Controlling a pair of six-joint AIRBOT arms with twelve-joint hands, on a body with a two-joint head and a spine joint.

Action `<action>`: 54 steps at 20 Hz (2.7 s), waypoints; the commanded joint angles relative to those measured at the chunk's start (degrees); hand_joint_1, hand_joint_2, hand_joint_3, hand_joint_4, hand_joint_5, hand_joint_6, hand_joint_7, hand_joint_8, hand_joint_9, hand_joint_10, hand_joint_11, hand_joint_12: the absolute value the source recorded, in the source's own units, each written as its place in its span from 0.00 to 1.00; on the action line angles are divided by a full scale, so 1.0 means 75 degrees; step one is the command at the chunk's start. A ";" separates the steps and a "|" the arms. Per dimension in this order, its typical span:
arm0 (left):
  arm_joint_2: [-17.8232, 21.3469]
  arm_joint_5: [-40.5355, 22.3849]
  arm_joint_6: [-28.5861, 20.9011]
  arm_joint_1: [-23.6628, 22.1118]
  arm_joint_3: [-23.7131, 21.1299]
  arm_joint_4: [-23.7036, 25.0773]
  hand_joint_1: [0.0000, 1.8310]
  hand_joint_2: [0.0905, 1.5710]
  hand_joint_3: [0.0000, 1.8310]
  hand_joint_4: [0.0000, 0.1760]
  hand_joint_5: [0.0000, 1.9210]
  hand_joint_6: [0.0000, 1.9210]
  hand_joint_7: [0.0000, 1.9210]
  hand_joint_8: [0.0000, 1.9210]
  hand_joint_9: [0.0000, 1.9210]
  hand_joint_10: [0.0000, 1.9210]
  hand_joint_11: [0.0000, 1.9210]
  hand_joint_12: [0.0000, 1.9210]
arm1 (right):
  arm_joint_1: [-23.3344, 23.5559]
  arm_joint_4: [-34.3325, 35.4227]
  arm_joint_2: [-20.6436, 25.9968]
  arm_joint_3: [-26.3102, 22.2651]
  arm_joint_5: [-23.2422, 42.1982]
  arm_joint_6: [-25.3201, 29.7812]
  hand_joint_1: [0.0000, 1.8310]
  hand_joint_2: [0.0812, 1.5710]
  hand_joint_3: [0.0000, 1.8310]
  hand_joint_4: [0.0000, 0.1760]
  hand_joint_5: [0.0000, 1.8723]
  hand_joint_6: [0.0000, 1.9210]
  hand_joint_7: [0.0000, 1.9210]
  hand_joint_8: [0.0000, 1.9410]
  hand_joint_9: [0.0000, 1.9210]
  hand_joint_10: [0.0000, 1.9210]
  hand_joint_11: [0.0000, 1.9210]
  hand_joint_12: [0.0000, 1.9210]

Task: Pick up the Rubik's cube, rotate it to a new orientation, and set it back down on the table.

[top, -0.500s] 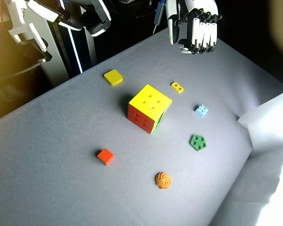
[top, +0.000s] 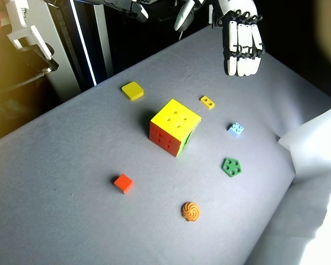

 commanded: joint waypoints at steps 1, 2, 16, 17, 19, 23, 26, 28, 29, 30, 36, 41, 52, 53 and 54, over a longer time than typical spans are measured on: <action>0.0023 -0.0500 0.0035 -0.0097 -0.0032 0.0235 0.00 0.61 0.00 0.00 0.11 0.00 0.10 0.00 0.09 0.00 0.00 0.25 | 0.0097 0.0597 0.0008 -0.0020 -0.0111 0.0036 0.00 0.63 0.00 0.00 0.07 0.00 0.08 0.00 0.06 0.00 0.00 0.21; 0.0024 -0.0529 0.0092 -0.0114 -0.0070 0.0130 0.00 0.61 0.00 0.00 0.12 0.00 0.12 0.00 0.10 0.00 0.00 0.27 | 0.0100 0.0597 0.0008 -0.0020 -0.0110 0.0035 0.00 0.64 0.00 0.00 0.07 0.00 0.08 0.00 0.07 0.01 0.00 0.21; -0.0603 -0.1264 0.0301 0.0156 0.0158 -0.0581 0.68 0.48 0.00 0.00 0.13 0.00 0.05 0.00 0.04 0.00 0.00 0.22 | 0.0315 0.0673 0.0002 -0.0031 -0.0070 0.0028 0.00 0.66 0.00 0.00 0.06 0.00 0.07 0.00 0.06 0.00 0.00 0.18; -0.0705 -0.1264 0.0318 0.0156 0.0217 -0.0662 0.68 0.49 0.00 0.00 0.12 0.00 0.04 0.00 0.03 0.00 0.00 0.22 | 0.0315 0.0673 0.0003 -0.0044 -0.0070 0.0028 0.00 0.66 0.00 0.00 0.07 0.00 0.07 0.00 0.06 0.00 0.00 0.18; -0.0966 -0.1327 0.0355 0.0128 0.0320 -0.0927 0.68 0.64 0.01 0.00 0.19 0.00 0.16 0.00 0.14 0.00 0.00 0.48 | 0.0316 0.0675 0.0005 -0.0074 -0.0073 0.0029 0.00 0.66 0.00 0.00 0.07 0.00 0.08 0.00 0.06 0.00 0.00 0.20; -0.1590 -0.2013 0.0677 -0.0078 0.0383 -0.1911 0.66 0.57 0.00 0.02 0.14 0.00 0.08 0.00 0.07 0.00 0.00 0.39 | 0.0317 0.0812 0.0008 -0.0098 -0.0109 0.0030 0.00 0.66 0.00 0.00 0.08 0.00 0.08 0.00 0.06 0.00 0.00 0.15; -0.2114 -0.2609 0.0792 -0.0191 0.0448 -0.2482 0.65 0.61 0.00 0.03 0.17 0.00 0.12 0.00 0.10 0.01 0.00 0.41 | 0.0320 0.0813 0.0039 -0.0094 -0.0122 0.0031 0.00 0.66 0.00 0.00 0.09 0.00 0.10 0.00 0.07 0.00 0.00 0.18; -0.2362 -0.2913 0.0817 -0.0184 0.0488 -0.2709 0.65 0.63 0.00 0.00 0.13 0.00 0.09 0.00 0.09 0.00 0.00 0.43 | 0.0334 0.0857 0.0051 -0.0094 -0.0124 0.0031 0.00 0.67 0.00 0.00 0.09 0.00 0.09 0.00 0.07 0.00 0.00 0.18; -0.2452 -0.3016 0.0817 -0.0182 0.0506 -0.2774 0.65 0.59 0.00 0.00 0.14 0.00 0.10 0.00 0.09 0.00 0.00 0.41 | 0.0344 0.0870 0.0058 -0.0094 -0.0123 0.0031 0.00 0.67 0.00 0.00 0.09 0.00 0.08 0.00 0.07 0.00 0.00 0.18; -0.2584 -0.3111 0.0834 -0.0180 0.0549 -0.2883 0.55 0.74 0.04 0.00 0.17 0.01 0.12 0.01 0.11 0.01 0.00 0.46 | 0.0373 0.0885 0.0082 -0.0094 -0.0123 0.0031 0.00 0.67 0.00 0.00 0.08 0.00 0.08 0.00 0.06 0.00 0.00 0.18; -0.3156 -0.3372 0.1096 -0.0429 0.0737 -0.3457 0.66 0.58 0.00 0.00 0.22 0.00 0.15 0.01 0.12 0.01 0.00 0.46 | 0.0517 0.0945 0.0188 -0.0090 -0.0100 0.0027 0.00 0.67 0.00 0.00 0.10 0.00 0.10 0.00 0.07 0.00 0.00 0.23; -0.3520 -0.3482 0.1474 -0.0636 0.0763 -0.3894 0.67 0.50 0.00 0.01 0.14 0.00 0.07 0.00 0.05 0.00 0.00 0.24 | 0.0526 0.0977 0.0191 -0.0088 -0.0066 0.0027 0.00 0.67 0.00 0.00 0.08 0.00 0.08 0.00 0.05 0.00 0.00 0.16; -0.4148 -0.3722 0.1822 -0.0730 0.1021 -0.4270 0.69 0.48 0.00 0.00 0.14 0.01 0.07 0.00 0.05 0.00 0.00 0.28 | 0.0539 0.0980 0.0196 -0.0090 -0.0050 0.0024 0.00 0.67 0.00 0.00 0.09 0.00 0.08 0.00 0.06 0.00 0.00 0.20; -0.4157 -0.3722 0.1889 -0.0717 0.1038 -0.4305 0.68 0.48 0.00 0.00 0.14 0.00 0.06 0.00 0.05 0.00 0.00 0.27 | 0.0541 0.0983 0.0196 -0.0090 -0.0050 0.0024 0.00 0.67 0.00 0.00 0.08 0.00 0.08 0.00 0.05 0.00 0.00 0.17; -0.4180 -0.3722 0.1910 -0.0653 0.1070 -0.4312 0.69 0.47 0.00 0.00 0.15 0.00 0.07 0.00 0.05 0.00 0.00 0.29 | 0.0543 0.0987 0.0196 -0.0089 -0.0050 0.0025 0.00 0.68 0.00 0.00 0.09 0.00 0.09 0.00 0.07 0.00 0.00 0.21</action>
